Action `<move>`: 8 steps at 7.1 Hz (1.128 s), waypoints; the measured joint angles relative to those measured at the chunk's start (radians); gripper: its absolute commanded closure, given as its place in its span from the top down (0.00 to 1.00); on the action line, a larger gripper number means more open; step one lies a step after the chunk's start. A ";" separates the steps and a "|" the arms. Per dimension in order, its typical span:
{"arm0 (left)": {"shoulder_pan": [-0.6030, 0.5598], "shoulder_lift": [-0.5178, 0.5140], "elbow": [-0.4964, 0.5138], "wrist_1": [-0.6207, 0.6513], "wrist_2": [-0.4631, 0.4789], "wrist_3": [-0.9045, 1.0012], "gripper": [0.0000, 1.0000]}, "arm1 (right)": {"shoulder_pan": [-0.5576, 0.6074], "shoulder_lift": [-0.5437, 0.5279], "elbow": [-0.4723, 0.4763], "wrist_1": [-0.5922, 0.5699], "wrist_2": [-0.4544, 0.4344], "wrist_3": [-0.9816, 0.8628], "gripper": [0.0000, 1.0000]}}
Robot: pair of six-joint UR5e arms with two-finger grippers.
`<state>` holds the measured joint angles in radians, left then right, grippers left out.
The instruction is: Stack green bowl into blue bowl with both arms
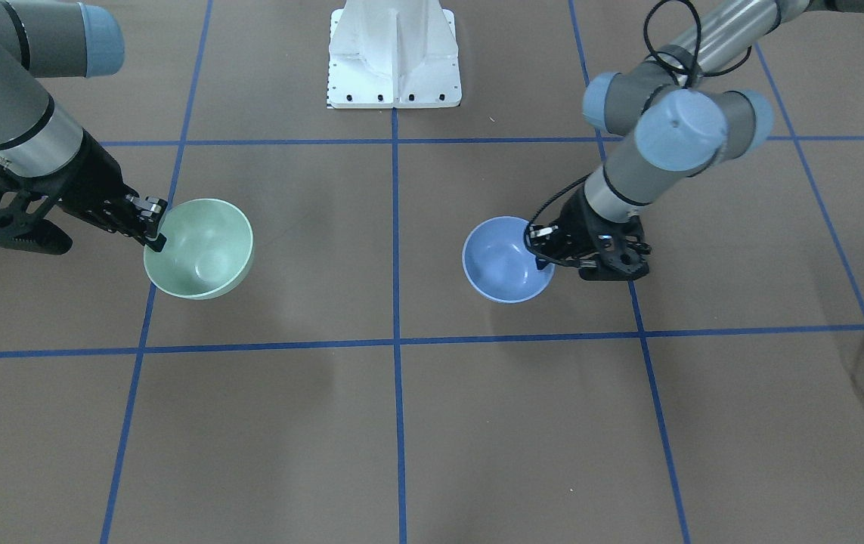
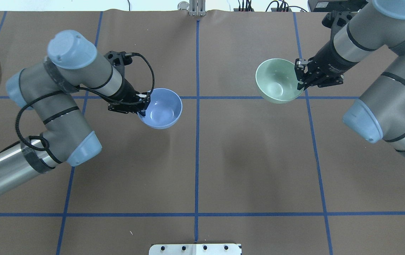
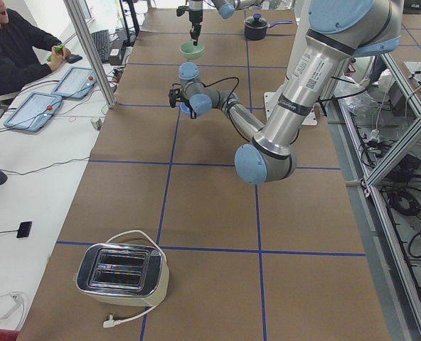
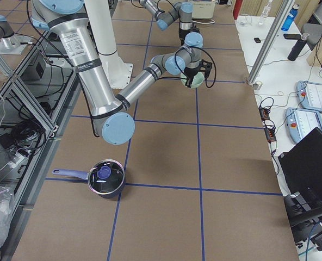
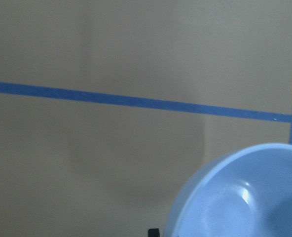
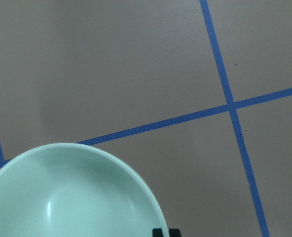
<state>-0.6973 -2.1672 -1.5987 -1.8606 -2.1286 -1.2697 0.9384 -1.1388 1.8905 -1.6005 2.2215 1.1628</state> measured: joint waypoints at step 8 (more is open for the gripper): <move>0.150 -0.126 0.147 -0.069 0.141 -0.052 0.00 | -0.052 0.157 -0.048 -0.076 -0.020 0.015 0.00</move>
<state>-0.5473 -2.2930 -1.4520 -1.9291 -1.9878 -1.3215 0.8867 -0.9823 1.8420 -1.6768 2.2017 1.1779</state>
